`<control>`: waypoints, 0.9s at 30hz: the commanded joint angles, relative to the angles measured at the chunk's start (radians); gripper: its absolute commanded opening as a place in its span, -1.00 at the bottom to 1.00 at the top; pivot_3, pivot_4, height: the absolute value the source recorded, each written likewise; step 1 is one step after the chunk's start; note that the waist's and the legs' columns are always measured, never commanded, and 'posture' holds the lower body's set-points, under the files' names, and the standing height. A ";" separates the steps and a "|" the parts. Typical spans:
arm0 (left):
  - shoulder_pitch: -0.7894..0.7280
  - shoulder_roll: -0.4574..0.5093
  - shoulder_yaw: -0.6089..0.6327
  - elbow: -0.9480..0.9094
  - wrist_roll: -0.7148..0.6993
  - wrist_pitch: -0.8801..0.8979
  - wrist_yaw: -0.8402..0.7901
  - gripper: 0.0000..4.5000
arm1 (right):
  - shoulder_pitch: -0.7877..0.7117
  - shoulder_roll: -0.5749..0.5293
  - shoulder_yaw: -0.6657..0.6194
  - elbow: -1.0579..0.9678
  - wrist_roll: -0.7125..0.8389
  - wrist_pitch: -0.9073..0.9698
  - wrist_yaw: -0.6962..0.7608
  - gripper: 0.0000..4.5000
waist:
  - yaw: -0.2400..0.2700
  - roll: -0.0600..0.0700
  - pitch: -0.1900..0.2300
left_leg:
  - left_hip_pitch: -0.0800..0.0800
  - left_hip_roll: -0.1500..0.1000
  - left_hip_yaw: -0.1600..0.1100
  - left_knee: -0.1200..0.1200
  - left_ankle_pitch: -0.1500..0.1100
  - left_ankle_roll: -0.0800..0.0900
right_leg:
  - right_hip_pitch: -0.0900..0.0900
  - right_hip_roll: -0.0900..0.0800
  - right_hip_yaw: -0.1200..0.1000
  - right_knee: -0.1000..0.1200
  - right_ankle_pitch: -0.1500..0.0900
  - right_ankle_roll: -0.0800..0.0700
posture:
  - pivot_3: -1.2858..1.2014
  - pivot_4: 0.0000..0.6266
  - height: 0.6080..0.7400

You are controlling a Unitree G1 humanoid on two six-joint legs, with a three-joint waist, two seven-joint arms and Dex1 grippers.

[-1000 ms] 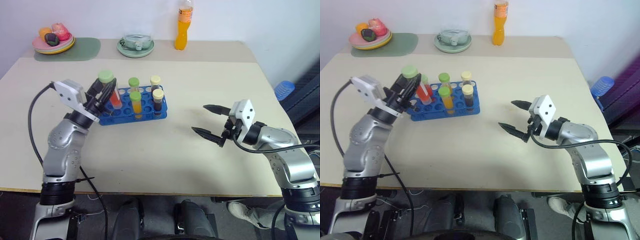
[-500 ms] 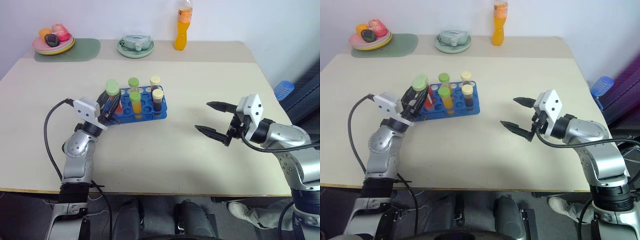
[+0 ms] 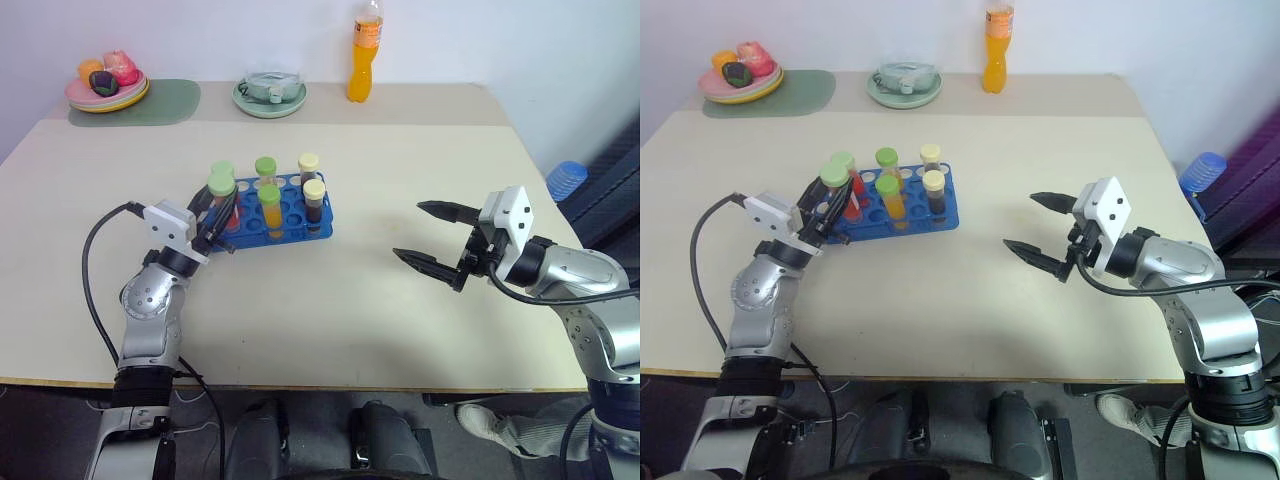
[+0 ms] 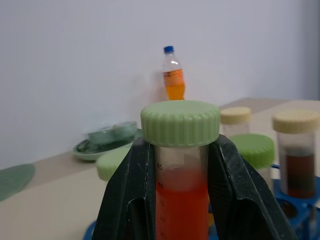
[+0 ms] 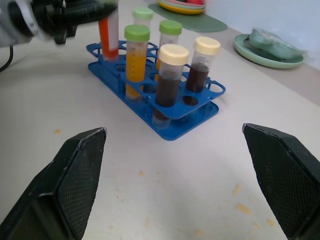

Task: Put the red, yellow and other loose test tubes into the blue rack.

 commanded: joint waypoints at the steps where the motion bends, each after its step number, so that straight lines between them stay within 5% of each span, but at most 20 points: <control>1: 0.029 0.002 -0.004 -0.008 0.003 0.016 -0.009 -0.66 | -0.002 0.006 -0.011 -0.019 0.004 -0.023 -0.003 1.00 | 0.000 0.000 0.000 | 0.000 0.000 0.000 0.000 0.000 0.000 | 0.000 0.000 0.000 0.000 0.000 0.000 | 0.03 -0.52 1.00; 11: 0.022 -0.021 -0.007 -0.016 -0.028 0.056 -0.021 -0.66 | 0.000 0.013 -0.004 0.001 -0.004 -0.049 0.006 1.00 | 0.005 0.000 0.000 | 0.000 0.000 0.000 -0.001 0.000 0.000 | 0.000 0.000 0.000 -0.001 0.000 0.000 | 0.03 -0.52 1.00; 19: 0.022 -0.031 0.008 -0.066 -0.037 0.100 0.000 0.98 | -0.006 0.024 0.011 0.007 -0.007 -0.054 -0.006 1.00 | 0.005 0.000 0.000 | 0.000 0.000 0.000 -0.001 0.000 0.000 | 0.000 0.000 0.000 -0.001 0.000 0.000 | 0.03 -0.52 1.00; 27: 0.075 -0.013 0.019 -0.111 -0.057 0.117 -0.034 0.98 | -0.002 0.043 0.018 0.066 -0.020 -0.085 0.009 1.00 | 0.005 0.000 0.000 | 0.000 0.000 0.000 -0.001 0.000 0.000 | 0.000 0.000 0.000 -0.001 0.000 0.000 | 0.03 -0.52 1.00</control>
